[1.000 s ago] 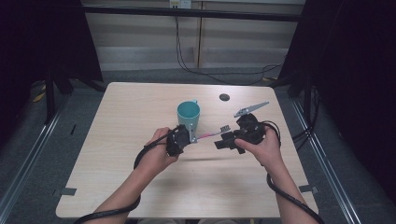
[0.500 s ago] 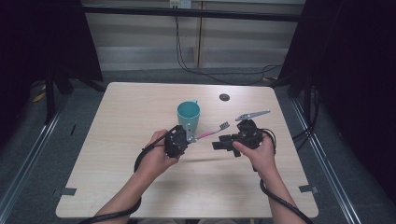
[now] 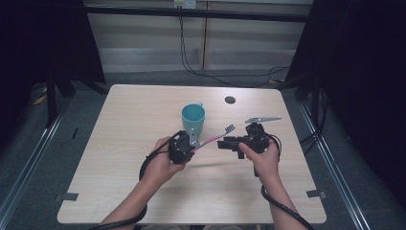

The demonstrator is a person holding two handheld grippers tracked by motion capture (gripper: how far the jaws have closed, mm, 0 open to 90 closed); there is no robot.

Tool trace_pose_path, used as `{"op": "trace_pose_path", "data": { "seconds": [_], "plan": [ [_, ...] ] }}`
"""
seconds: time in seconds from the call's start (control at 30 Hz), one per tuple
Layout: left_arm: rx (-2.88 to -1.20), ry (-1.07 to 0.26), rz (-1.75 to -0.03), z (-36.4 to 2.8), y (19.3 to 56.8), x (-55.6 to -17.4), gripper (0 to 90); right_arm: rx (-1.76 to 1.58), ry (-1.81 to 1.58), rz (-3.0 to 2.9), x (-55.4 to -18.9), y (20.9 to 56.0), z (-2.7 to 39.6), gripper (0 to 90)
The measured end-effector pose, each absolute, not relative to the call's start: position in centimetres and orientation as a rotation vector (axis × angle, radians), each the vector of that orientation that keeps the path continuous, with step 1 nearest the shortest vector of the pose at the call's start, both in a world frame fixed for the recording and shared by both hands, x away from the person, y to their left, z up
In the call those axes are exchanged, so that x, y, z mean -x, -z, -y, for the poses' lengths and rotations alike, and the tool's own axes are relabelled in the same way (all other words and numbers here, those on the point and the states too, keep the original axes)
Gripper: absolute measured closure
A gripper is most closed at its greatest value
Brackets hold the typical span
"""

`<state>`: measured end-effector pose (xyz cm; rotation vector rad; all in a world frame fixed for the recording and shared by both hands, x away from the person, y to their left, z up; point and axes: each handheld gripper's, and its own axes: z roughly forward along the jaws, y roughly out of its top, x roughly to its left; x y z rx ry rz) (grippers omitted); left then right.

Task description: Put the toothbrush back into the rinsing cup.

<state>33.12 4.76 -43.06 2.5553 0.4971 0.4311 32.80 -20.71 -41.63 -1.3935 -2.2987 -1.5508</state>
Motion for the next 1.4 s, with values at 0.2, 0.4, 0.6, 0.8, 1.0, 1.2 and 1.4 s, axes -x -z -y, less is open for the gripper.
{"op": "trace_pose_path", "data": {
  "seconds": [0.2,0.4,0.6,0.8,1.0,1.2,1.4],
  "plan": [
    [-2.527,-0.384,-0.535,-4.7,43.6,-32.8,81.5,1.425,1.590,2.267,-32.9,42.1,20.7,55.5],
    [-2.493,-0.342,-0.562,-4.7,43.8,-32.8,81.5,1.440,1.622,2.237,-32.9,42.3,20.7,58.2],
    [-2.481,-0.319,-0.565,-4.5,43.7,-32.7,81.5,1.466,1.668,2.199,-32.9,42.3,20.8,61.2],
    [-2.469,-0.304,-0.570,-4.3,43.8,-32.7,81.5,1.490,1.714,2.160,-32.9,42.5,20.9,64.2],
    [-2.460,-0.293,-0.579,-4.3,43.5,-32.6,81.5,1.512,1.765,2.109,-32.9,42.6,21.1,66.2],
    [-2.429,-0.274,-0.605,-4.1,43.6,-32.5,81.4,1.525,1.803,2.073,-32.9,42.7,21.2,68.0],
    [-2.409,-0.254,-0.625,-3.9,43.7,-32.3,81.4,1.545,1.858,2.014,-33.0,42.9,21.0,72.6]
  ]
}}
